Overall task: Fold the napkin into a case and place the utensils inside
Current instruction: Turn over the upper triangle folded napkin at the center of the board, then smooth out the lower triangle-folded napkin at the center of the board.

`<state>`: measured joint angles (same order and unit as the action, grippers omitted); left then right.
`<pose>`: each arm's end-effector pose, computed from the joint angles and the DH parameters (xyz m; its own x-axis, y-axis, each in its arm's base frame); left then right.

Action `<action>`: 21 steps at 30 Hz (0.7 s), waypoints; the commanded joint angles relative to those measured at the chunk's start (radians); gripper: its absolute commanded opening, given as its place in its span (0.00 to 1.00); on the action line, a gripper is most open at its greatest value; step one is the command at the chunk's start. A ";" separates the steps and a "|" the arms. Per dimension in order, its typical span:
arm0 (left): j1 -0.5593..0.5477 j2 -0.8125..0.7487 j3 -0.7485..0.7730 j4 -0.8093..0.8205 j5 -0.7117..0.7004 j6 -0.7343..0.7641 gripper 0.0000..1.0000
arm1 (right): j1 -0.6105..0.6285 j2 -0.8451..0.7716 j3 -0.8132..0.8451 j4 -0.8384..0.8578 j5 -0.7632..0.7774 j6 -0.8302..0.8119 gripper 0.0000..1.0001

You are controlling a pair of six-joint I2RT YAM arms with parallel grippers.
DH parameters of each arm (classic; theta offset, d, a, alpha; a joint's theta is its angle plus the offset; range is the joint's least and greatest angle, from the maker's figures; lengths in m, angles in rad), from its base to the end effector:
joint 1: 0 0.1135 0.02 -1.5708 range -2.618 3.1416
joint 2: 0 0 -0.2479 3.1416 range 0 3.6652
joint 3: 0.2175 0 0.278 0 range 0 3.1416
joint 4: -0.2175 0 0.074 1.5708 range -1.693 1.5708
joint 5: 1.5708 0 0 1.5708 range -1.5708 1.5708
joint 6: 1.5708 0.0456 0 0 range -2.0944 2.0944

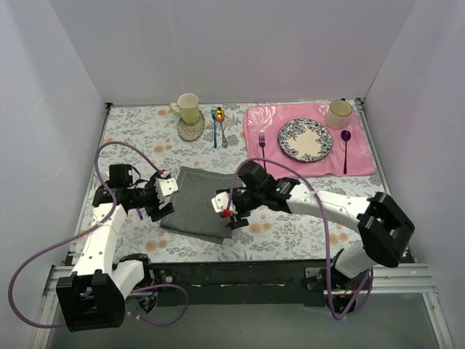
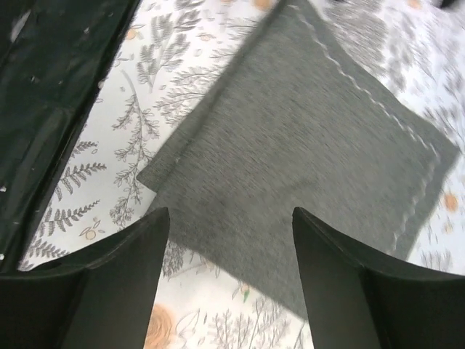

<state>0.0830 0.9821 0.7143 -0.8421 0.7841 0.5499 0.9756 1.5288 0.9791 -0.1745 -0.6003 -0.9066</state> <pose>0.2092 -0.0149 0.2105 -0.6281 0.3190 -0.7097 0.6833 0.6626 -0.3068 0.1783 0.3092 0.1966 0.4958 -0.4266 -0.7564 -0.8599 -0.3627 -0.3591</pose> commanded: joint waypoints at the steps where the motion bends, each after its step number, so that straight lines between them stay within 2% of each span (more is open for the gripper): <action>1: -0.061 0.032 0.045 -0.055 0.031 0.036 0.70 | -0.177 -0.090 0.047 -0.057 -0.077 0.273 0.71; 2: -0.096 0.035 0.033 -0.034 0.014 0.018 0.69 | -0.217 -0.084 0.049 -0.063 -0.093 0.379 0.68; 3: -0.162 0.036 -0.007 0.063 -0.046 -0.066 0.69 | -0.256 -0.075 0.052 -0.088 -0.108 0.418 0.64; 4: -0.198 0.041 -0.024 0.114 -0.078 -0.096 0.67 | -0.320 -0.064 0.058 -0.108 -0.121 0.457 0.62; 7: -0.287 0.081 -0.076 0.250 -0.181 -0.166 0.63 | -0.402 -0.006 0.076 -0.164 -0.115 0.544 0.54; 11: -0.307 0.214 -0.069 0.285 -0.227 -0.197 0.51 | -0.426 0.079 0.081 -0.108 -0.087 0.632 0.47; 14: -0.307 0.227 -0.097 0.310 -0.278 -0.192 0.47 | -0.426 0.180 0.131 -0.080 -0.061 0.680 0.38; 18: -0.307 0.234 -0.128 0.344 -0.316 -0.225 0.39 | -0.426 0.319 0.236 -0.077 -0.046 0.722 0.22; 21: -0.305 0.251 -0.144 0.359 -0.345 -0.255 0.36 | -0.422 0.392 0.302 -0.072 -0.030 0.749 0.17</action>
<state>-0.2199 1.2247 0.5915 -0.5381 0.4950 0.3428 0.5484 1.8626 1.1870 -0.2649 -0.6472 -0.2295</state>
